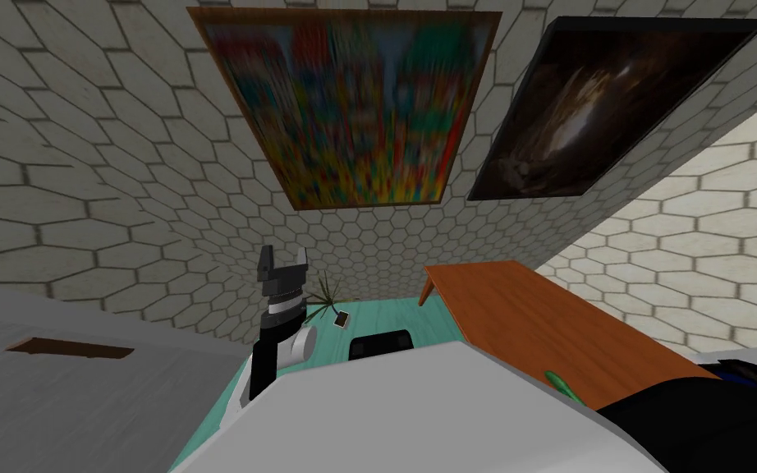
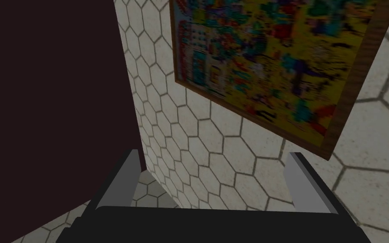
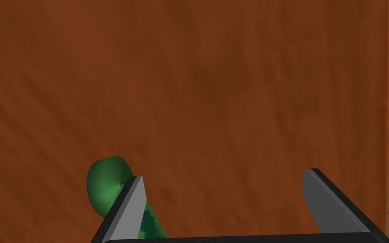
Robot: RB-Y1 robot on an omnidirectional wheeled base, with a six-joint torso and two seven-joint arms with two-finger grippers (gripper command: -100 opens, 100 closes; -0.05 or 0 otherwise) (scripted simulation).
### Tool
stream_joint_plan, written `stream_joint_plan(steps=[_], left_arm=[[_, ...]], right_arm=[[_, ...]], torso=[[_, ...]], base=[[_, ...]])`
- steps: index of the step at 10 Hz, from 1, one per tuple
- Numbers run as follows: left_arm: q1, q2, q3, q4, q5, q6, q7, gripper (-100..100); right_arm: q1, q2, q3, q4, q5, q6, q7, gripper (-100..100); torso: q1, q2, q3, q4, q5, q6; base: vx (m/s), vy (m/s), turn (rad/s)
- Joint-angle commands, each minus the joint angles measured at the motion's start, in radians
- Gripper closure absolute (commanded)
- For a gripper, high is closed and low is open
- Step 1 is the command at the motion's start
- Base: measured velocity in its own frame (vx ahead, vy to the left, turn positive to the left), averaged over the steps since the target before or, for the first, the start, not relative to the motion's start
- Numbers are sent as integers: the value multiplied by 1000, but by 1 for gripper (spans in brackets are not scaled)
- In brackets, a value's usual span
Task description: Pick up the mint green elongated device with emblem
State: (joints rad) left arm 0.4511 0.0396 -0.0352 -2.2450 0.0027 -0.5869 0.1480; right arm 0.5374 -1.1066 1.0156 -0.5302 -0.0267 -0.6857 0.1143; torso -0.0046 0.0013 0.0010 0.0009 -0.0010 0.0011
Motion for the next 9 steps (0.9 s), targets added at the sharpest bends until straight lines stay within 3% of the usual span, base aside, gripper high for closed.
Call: stream_joint_plan(steps=[1,5,7,8,9], left_arm=[[0,0,0,0,0,0,0,0],[0,0,0,0,0,0,0,0],[0,0,0,0,0,0,0,0],[0,0,0,0,0,0,0,0],[0,0,0,0,0,0,0,0]], right_arm=[[-11,6,9,30,-4,-12,8,-100],[-100,30,71,111,-31,-47,39,-100],[-138,52,90,126,-41,-60,49,-100],[-138,52,90,126,-41,-60,49,-100],[-169,73,102,130,-47,-70,56,-100]], torso=[[0,0,0,0,0,0],[-7,2,1,0,-2,0],[-7,1,0,0,-2,1],[-5,0,0,0,-2,1],[-2,0,0,0,-1,2]], base=[[-15,-55,147],[-46,-129,249],[-46,-130,182],[-33,-66,40],[-46,-66,121]])
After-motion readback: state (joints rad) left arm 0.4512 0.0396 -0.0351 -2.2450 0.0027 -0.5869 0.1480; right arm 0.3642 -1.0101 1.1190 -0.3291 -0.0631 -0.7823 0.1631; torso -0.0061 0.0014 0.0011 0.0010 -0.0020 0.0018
